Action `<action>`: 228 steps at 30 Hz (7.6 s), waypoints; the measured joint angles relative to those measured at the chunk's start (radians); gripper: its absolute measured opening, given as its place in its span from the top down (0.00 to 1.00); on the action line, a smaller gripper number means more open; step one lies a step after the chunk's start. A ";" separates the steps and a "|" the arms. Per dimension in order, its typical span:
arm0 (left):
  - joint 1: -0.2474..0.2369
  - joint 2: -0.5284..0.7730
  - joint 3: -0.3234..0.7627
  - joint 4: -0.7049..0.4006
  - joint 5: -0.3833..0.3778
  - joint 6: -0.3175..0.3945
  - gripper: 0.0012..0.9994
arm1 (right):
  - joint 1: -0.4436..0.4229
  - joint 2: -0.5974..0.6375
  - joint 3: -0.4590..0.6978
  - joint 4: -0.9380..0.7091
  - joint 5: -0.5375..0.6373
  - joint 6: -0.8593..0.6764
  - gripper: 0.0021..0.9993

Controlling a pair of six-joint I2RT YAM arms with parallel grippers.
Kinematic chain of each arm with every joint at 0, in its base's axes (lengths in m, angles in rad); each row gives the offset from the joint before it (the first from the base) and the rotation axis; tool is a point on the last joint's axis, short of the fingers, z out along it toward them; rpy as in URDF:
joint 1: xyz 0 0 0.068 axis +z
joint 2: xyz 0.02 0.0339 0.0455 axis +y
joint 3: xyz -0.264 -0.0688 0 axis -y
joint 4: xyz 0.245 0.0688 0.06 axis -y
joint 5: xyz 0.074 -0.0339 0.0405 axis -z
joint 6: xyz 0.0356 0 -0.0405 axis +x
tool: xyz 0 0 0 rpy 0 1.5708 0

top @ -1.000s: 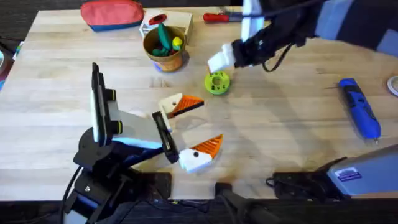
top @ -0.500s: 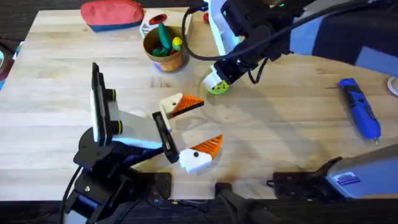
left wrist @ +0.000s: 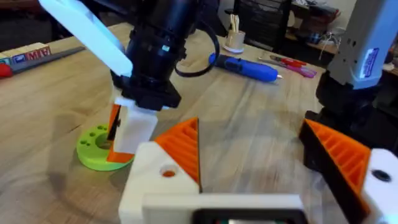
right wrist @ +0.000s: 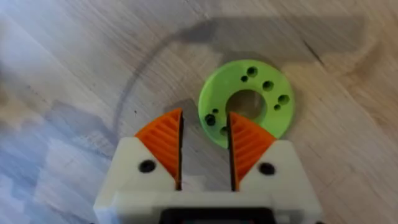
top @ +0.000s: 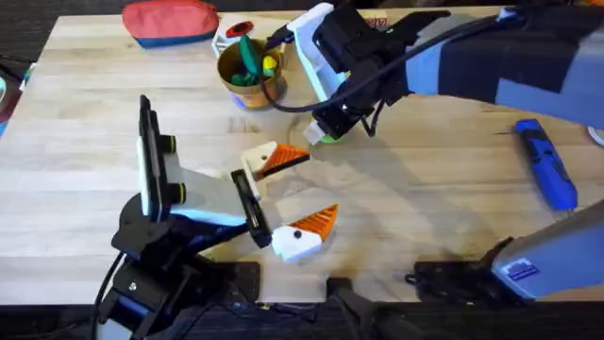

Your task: Pick up the gripper from the table and insert it into the empty holder that is missing its gripper. Then pick up a screw, insert it into the mounting hole, and use the screwdriver to tighten it. Finally, clean up the table by picking up the vegetable and placing it into the bucket.

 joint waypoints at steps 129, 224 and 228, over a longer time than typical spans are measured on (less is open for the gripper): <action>0.000 0.000 0.000 0.000 0.000 0.041 0.01 | 0.285 -0.166 0.394 -0.394 -0.166 0.039 1.00; 0.000 0.000 0.000 0.000 0.003 0.048 0.99 | 0.113 -0.996 -0.028 -0.471 -0.328 0.049 0.01; 0.000 0.000 0.000 0.000 0.002 0.048 0.99 | 0.113 -0.995 -0.028 -0.471 -0.329 0.041 0.01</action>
